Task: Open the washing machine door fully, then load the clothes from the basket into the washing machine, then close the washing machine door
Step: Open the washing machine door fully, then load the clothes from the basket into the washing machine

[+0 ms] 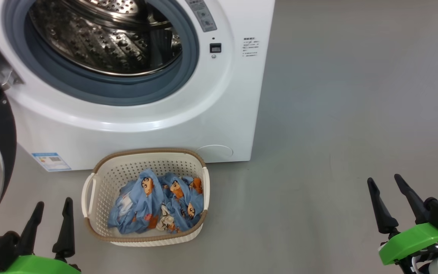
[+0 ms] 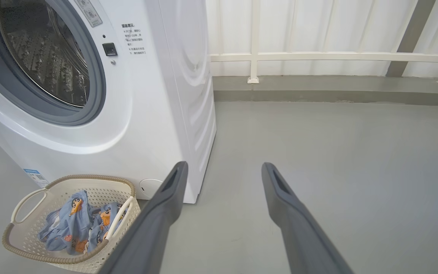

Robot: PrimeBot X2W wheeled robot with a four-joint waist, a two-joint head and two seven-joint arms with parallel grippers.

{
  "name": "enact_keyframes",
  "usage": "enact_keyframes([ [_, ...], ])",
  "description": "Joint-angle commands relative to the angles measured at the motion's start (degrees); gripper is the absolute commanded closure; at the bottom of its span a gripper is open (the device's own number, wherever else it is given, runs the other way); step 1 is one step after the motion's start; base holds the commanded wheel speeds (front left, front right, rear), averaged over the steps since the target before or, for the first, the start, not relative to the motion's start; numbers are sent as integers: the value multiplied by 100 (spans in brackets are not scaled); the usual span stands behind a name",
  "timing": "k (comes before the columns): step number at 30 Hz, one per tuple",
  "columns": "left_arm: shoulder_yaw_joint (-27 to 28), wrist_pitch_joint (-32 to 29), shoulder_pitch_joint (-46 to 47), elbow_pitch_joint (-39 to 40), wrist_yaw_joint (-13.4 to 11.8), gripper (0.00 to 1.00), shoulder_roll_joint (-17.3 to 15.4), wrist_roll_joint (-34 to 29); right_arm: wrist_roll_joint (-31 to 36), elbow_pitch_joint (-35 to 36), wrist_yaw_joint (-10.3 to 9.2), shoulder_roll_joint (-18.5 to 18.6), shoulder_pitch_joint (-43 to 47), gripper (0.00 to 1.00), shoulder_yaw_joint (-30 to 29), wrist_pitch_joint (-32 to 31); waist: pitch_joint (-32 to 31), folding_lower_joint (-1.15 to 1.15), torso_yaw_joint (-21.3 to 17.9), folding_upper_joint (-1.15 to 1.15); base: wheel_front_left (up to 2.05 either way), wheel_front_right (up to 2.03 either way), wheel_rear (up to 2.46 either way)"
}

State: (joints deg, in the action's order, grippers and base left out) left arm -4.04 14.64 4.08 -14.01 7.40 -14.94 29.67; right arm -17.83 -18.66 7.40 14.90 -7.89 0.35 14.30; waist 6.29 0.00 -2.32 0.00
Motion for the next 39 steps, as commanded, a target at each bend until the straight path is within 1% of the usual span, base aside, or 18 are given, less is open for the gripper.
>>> enact_keyframes([
  [1, 191, 36, 74, 158, 9, 0, -181, 27, -69, 153, 9, 95, 57, 0, 52, 70, -24, 0, -55, 0, 0, 0, 0],
  [10, 186, 36, 43, 234, 9, 0, -200, 69, -48, 190, 9, 67, 71, 0, -6, 70, -16, 0, -162, 0, 0, 0, 0],
  [23, 168, 36, 65, 193, 9, 0, -221, 179, -29, 212, 9, 23, 61, 0, -34, 70, 8, 0, -143, 0, 0, 0, 0],
  [29, 51, 36, 123, 130, 9, 0, -282, 217, -23, 215, 9, 14, 33, 0, -16, 70, 39, 0, -133, 0, 3, -4, 1],
  [33, 6, 36, 163, 137, 9, 0, -319, 247, -20, 215, 9, 13, 0, 0, -6, 70, 81, 0, -127, 0, 38, -66, 28],
  [39, -37, 36, 214, 142, 9, 0, -363, 280, -5, 209, 9, -7, -36, 0, 3, 70, 125, 0, -125, 0, 91, -135, 45],
])
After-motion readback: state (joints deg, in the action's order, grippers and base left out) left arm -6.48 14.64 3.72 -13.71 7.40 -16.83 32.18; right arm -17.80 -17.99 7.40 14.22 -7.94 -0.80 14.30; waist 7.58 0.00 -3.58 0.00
